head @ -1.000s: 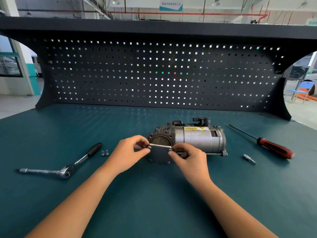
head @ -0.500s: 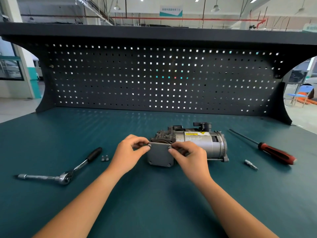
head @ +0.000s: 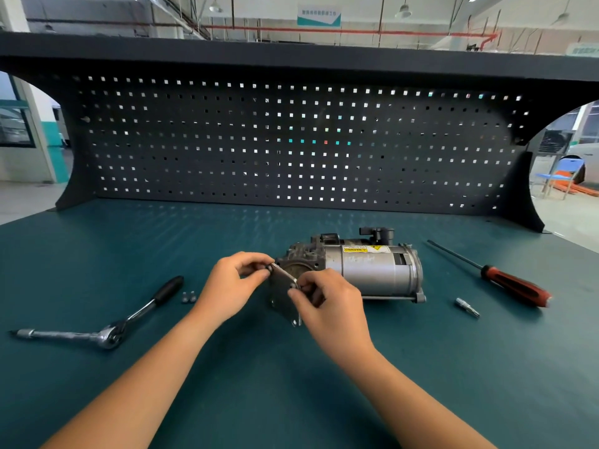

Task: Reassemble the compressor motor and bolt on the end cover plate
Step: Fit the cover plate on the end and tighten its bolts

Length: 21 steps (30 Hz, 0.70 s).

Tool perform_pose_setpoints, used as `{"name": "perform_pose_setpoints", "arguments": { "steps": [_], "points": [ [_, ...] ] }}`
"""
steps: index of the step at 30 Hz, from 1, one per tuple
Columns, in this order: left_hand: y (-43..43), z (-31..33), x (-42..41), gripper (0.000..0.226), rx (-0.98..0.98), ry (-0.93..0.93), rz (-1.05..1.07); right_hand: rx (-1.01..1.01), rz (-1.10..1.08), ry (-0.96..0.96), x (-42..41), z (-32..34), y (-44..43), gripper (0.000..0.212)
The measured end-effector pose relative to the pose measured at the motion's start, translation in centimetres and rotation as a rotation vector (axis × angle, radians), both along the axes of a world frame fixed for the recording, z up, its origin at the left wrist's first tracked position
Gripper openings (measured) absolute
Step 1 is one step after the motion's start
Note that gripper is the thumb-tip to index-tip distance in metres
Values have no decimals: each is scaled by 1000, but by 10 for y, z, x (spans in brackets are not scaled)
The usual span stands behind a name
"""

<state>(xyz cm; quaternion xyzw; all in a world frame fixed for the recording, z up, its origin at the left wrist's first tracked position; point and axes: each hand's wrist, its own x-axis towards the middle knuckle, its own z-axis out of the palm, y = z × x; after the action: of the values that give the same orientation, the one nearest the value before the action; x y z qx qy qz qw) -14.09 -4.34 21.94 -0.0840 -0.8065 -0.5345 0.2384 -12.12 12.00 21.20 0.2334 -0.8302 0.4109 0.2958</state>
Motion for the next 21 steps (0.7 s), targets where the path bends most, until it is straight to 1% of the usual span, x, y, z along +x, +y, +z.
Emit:
{"name": "perform_pose_setpoints", "arguments": {
  "steps": [7, 15, 21],
  "points": [
    [-1, -4, -1, 36, 39, -22, -8, -4, -40, 24, 2, 0, -2, 11],
    [-3, -3, -1, 38, -13, 16, 17, 15, -38, 31, 3, 1, -4, 13],
    [-2, -6, -2, 39, 41, 18, 2, 1, -15, 25, 5, 2, -5, 15]
  ]
}}
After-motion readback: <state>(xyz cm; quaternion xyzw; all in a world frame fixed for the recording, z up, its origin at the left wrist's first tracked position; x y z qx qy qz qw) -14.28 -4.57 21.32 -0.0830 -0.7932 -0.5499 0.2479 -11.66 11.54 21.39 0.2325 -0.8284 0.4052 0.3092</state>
